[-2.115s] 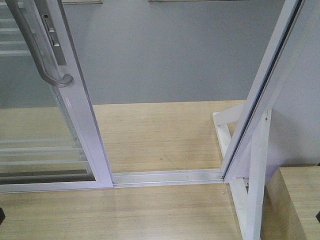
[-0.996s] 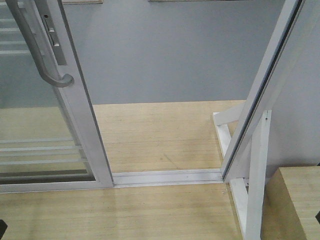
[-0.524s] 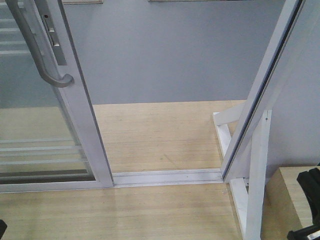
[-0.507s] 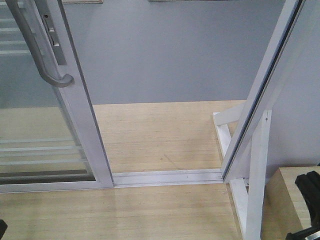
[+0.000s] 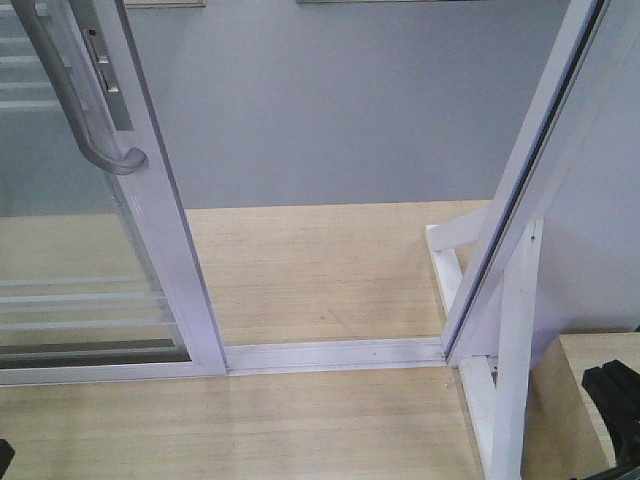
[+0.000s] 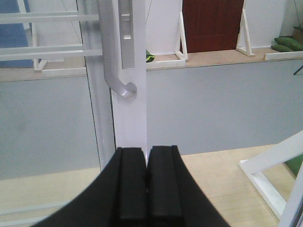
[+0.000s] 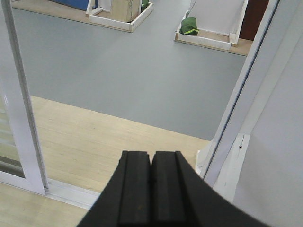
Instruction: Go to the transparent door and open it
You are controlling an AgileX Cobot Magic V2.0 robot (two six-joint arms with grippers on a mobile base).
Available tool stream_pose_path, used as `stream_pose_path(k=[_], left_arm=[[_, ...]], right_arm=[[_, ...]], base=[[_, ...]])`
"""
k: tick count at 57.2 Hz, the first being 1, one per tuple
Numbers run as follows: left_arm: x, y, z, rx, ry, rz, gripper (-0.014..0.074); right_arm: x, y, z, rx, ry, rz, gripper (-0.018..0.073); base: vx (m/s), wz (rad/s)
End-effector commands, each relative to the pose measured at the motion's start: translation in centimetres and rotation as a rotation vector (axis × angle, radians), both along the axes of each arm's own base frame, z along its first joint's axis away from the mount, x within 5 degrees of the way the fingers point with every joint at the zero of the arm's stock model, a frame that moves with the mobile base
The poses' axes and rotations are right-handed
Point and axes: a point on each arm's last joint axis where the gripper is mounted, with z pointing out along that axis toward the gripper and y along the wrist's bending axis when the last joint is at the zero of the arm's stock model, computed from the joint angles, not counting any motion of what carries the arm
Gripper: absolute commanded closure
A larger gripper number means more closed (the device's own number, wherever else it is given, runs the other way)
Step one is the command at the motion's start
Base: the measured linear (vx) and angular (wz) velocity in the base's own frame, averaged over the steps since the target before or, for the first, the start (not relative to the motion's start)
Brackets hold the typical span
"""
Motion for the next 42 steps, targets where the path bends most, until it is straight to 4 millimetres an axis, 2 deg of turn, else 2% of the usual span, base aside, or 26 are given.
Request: stream_pose_path(k=[1,25,42], left_arm=[[0.0,-0.1,0.5,-0.018,-0.088,-0.007,0.0602],[0.0,-0.1,0.5,-0.018,-0.088,-0.007,0.0602],[0.0,-0.1,0.5,-0.018,-0.088,-0.007,0.0602]], right_arm=[[0.1,0.0,0.6,0.018,-0.084,-0.009,0.0565],[0.1,0.0,0.7,0.02,-0.095,-0.01,0.0565],[0.3,-0.2,3.8,0.092,-0.428,-0.03,0.0565]], base=[[0.0,0.0],[0.0,0.0],[0.0,0.0]])
